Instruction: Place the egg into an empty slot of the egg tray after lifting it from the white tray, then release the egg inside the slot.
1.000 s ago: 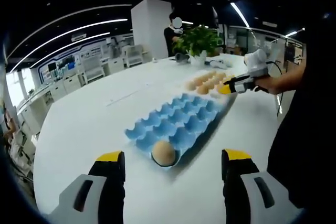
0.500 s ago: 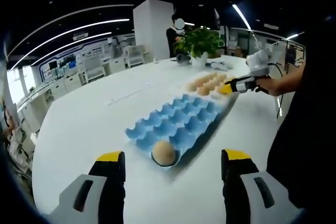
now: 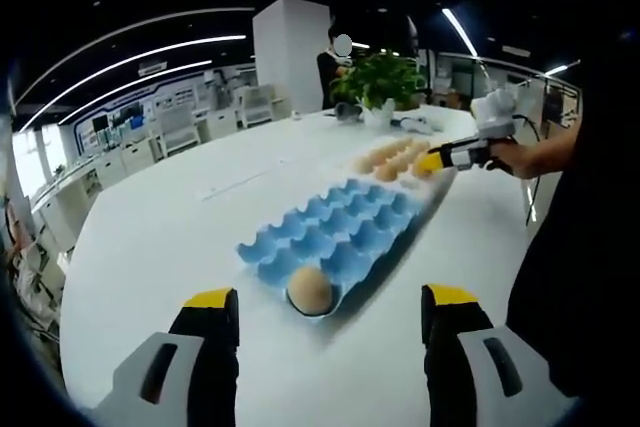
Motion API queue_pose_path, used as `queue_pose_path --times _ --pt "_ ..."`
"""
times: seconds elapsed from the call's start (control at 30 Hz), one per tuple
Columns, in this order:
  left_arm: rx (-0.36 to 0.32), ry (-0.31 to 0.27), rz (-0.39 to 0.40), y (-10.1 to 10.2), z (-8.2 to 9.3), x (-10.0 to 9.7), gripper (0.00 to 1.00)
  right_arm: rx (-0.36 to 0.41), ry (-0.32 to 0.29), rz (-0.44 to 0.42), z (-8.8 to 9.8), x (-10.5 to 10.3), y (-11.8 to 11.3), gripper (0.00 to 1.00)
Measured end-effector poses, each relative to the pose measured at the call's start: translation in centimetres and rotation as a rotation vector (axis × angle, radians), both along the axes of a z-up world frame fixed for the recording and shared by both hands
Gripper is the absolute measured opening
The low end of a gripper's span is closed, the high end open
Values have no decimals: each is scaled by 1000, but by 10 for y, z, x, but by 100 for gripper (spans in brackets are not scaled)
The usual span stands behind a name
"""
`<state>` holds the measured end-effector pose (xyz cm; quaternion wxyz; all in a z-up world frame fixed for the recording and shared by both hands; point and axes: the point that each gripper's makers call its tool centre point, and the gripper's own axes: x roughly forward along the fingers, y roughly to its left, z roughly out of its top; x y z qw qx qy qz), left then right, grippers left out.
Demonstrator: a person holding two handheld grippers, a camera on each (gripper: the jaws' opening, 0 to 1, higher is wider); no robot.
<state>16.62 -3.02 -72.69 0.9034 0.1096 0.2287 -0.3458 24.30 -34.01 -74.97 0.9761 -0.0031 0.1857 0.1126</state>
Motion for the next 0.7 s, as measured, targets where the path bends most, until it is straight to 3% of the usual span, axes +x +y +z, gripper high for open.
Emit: queue_pose_path --times 0.3,0.7 --pt "0 -2 0 0 -1 1 75 39 -26 126 12 -4 52 24" --pt "-3 -2 4 2 -1 1 74 62 -12 306 10 -12 119 24"
